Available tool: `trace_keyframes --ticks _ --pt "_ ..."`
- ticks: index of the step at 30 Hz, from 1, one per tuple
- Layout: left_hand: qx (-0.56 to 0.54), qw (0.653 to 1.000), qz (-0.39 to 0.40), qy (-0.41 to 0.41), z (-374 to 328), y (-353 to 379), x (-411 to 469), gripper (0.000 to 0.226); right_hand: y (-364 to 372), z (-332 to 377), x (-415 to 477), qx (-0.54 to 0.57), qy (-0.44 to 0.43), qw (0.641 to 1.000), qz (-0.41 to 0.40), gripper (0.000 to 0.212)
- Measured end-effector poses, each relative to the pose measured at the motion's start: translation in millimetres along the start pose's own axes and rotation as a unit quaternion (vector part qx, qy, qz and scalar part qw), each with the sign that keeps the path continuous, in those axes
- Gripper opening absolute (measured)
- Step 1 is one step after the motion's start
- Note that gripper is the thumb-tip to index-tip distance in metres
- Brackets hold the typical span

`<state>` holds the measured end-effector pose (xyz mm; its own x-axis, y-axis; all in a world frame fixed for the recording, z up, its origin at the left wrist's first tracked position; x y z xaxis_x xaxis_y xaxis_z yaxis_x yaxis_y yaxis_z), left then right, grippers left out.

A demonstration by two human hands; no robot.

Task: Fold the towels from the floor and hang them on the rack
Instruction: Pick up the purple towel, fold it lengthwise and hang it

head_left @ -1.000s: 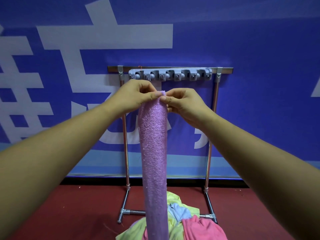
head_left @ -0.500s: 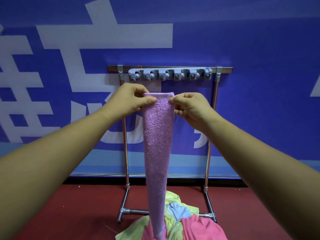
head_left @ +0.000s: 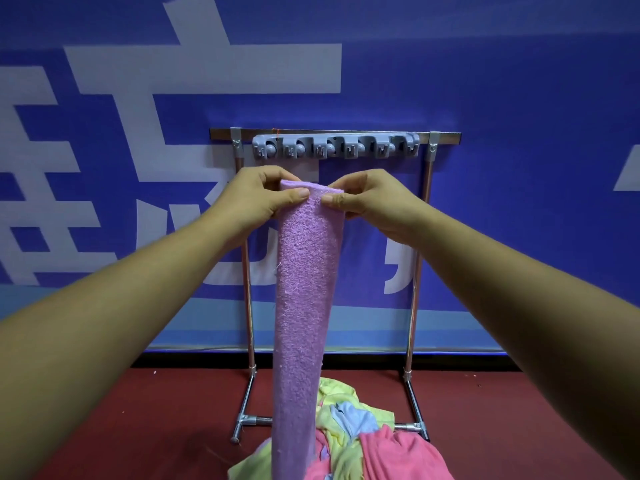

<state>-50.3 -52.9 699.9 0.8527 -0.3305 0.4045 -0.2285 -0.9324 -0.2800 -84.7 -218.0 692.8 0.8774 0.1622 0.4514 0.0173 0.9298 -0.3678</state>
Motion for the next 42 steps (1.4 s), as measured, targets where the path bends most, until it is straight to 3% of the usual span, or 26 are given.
trace_keyframes --ticks 4,7,12,15,20,23,26,29,32,34,37,39,41,42 --pt "-0.057 0.998 0.005 -0.001 2.7 3.9 -5.4 0.014 -4.5 4.6 3.4 0.035 -0.001 0.999 -0.028 0.009" --pt "-0.119 0.99 0.057 -0.045 20.8 18.1 -14.0 0.029 -4.6 8.4 4.5 0.075 -0.005 0.996 -0.044 0.006" --pt "-0.058 0.984 0.11 -0.127 92.2 48.2 -42.3 0.028 -7.9 7.9 4.9 0.072 0.008 0.995 -0.069 0.007" --pt "-0.079 0.975 0.127 -0.166 136.9 68.8 -59.9 0.022 -14.0 4.4 5.9 0.071 0.024 0.993 -0.095 0.005" --pt "-0.103 0.96 0.134 -0.223 194.7 95.8 -83.4 0.017 -26.1 3.0 8.5 0.049 0.03 0.99 -0.129 0.006" --pt "-0.169 0.954 0.099 -0.227 203.3 88.1 -84.4 0.023 -48.3 -4.9 2.3 -0.016 0.035 0.982 -0.183 0.008" --pt "-0.225 0.953 0.074 -0.191 185.5 63.3 -70.7 0.042 -80.8 -36.7 -14.8 -0.055 0.088 0.959 -0.265 0.014" --pt "-0.272 0.951 0.046 -0.14 149.1 35.3 -50.2 0.034 -92.2 -88.9 -40.2 -0.07 0.218 0.926 -0.299 0.013" --pt "-0.231 0.962 0.049 -0.136 117.6 21.3 -34.2 0.021 -59.8 -140.7 -70.4 -0.044 0.376 0.902 -0.209 0.016" --pt "-0.204 0.963 0.095 -0.151 104.1 25.4 -29.2 0.024 -31.8 -155.1 -82.2 -0.078 0.422 0.896 -0.113 0.014" --pt "-0.165 0.958 0.158 -0.171 94.0 37.7 -28.2 0.036 -12.4 -137.5 -62.8 -0.136 0.306 0.94 -0.064 0.025" --pt "-0.132 0.958 0.184 -0.178 91.6 44.6 -27.2 0.04 8.9 -109.8 -45.4 0.031 0.207 0.977 -0.044 0.035" --pt "-0.113 0.956 0.201 -0.18 89.4 48.5 -26.3 0.041 34.3 -81.6 -34.6 0.182 0.156 0.971 0.028 0.026" --pt "-0.111 0.956 0.204 -0.178 88.1 48.4 -25.7 0.04 41.4 -72.3 -30.2 0.183 0.141 0.971 0.057 0.022"
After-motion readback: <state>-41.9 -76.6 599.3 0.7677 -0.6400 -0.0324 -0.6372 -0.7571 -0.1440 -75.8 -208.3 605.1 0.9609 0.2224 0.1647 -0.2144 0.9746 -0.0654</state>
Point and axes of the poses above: each hand's wrist, its own x-axis towards the middle knuckle, its own y-axis out of the palm, z = x × y, the point moved 9 cm from there along x, towards the middle knuckle, and after that the axes turned 4 degrees about -y, right-handed, at the moved point
